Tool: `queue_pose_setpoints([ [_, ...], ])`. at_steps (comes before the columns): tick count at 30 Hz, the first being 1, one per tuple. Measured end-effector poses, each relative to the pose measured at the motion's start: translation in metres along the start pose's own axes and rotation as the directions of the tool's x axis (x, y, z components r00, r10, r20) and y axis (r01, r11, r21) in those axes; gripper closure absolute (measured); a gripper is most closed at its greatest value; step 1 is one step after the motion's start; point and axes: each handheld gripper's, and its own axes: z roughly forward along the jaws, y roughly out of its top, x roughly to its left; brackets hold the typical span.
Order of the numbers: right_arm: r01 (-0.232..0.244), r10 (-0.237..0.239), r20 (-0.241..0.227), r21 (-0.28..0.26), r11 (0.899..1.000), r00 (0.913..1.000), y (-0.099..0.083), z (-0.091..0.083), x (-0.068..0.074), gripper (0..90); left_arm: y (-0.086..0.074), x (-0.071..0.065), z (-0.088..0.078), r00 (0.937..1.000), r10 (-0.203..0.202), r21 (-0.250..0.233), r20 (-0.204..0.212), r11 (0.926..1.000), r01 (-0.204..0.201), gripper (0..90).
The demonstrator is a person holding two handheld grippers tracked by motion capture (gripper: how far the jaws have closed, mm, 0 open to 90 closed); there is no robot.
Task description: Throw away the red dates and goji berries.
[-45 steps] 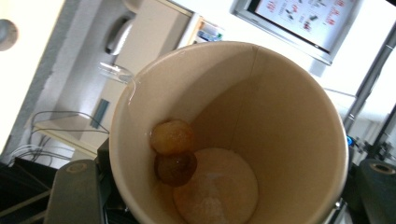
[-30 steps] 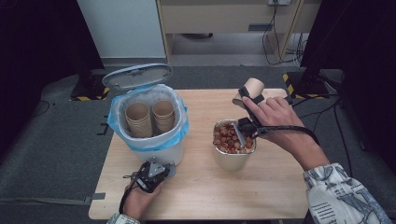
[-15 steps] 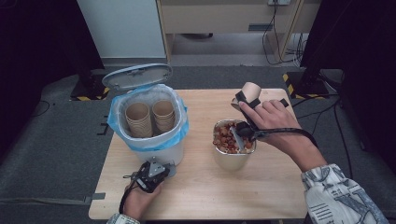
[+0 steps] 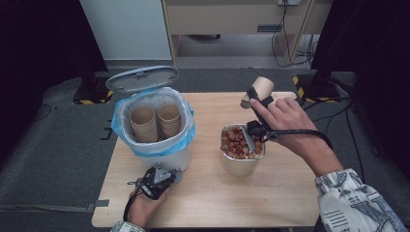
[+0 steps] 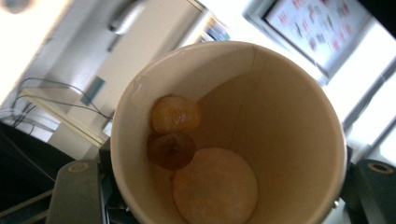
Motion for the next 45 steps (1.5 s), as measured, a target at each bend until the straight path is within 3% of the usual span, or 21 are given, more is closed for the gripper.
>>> queue_pose_setpoints([
  [2,0.018,-0.018,-0.009,-0.005,1.000,0.9998,0.005,0.003,0.000,28.8,0.000,0.000,0.000,1.0000,0.000,0.001,-0.001,1.0000,0.000,89.9],
  [4,0.105,-0.109,-0.064,-0.063,0.992,0.9919,0.025,0.005,0.020,28.8,0.000,0.000,0.000,1.0000,0.002,0.001,-0.002,1.0000,-0.002,89.9],
  [5,0.183,-0.188,-0.069,-0.070,0.981,0.9798,0.029,0.005,0.022,28.8,0.000,0.000,0.000,1.0000,-0.002,-0.002,-0.001,1.0000,0.002,89.9],
  [6,0.203,-0.207,-0.068,-0.069,0.977,0.9760,0.029,0.006,0.022,28.8,0.000,0.000,0.000,1.0000,-0.001,-0.001,-0.002,1.0000,0.001,89.9],
  [9,0.136,-0.139,-0.053,-0.043,0.990,0.9889,0.021,0.005,0.018,28.8,0.000,0.000,0.000,1.0000,-0.005,-0.004,0.002,1.0000,0.005,89.9],
  [14,0.140,-0.141,-0.044,-0.031,0.990,0.9890,0.014,0.003,0.014,28.8,0.000,0.000,0.000,1.0000,-0.002,-0.002,0.000,1.0000,0.002,89.9],
  [16,0.122,-0.123,-0.052,-0.034,0.992,0.9910,0.014,0.003,0.015,28.7,0.000,-0.001,0.000,1.0000,-0.001,-0.001,-0.002,1.0000,0.001,89.9],
  [22,-0.003,-0.002,-0.079,-0.056,0.998,0.9969,0.012,0.007,0.012,28.4,0.000,0.000,0.000,1.0000,-0.006,-0.002,0.002,1.0000,0.006,89.9],
  [25,-0.070,0.064,-0.089,-0.057,0.996,0.9939,0.009,0.009,0.010,28.3,0.000,0.000,0.000,1.0000,-0.004,-0.002,0.001,1.0000,0.004,89.9],
  [29,-0.154,0.147,-0.105,-0.062,0.986,0.9835,0.006,0.011,0.007,28.2,0.000,0.000,0.000,1.0000,-0.002,-0.001,-0.001,1.0000,0.002,89.9],
  [34,-0.252,0.242,-0.129,-0.069,0.965,0.9617,0.004,0.016,0.004,28.0,0.000,0.000,0.000,1.0000,-0.001,-0.001,0.001,1.0000,0.001,89.9],
  [36,-0.302,0.290,-0.140,-0.071,0.951,0.9467,0.004,0.018,0.003,28.0,0.000,0.000,0.000,1.0000,-0.002,-0.002,0.001,1.0000,0.002,89.9],
  [40,-0.337,0.322,-0.169,-0.068,0.939,0.9314,0.005,0.024,0.001,28.0,0.000,0.000,0.000,1.0000,0.000,0.000,0.001,1.0000,0.000,89.9],
  [45,-0.406,0.386,-0.189,-0.079,0.911,0.9029,0.010,0.028,-0.001,28.0,0.000,0.000,0.000,1.0000,-0.008,-0.007,0.003,0.9999,0.008,89.9],
])
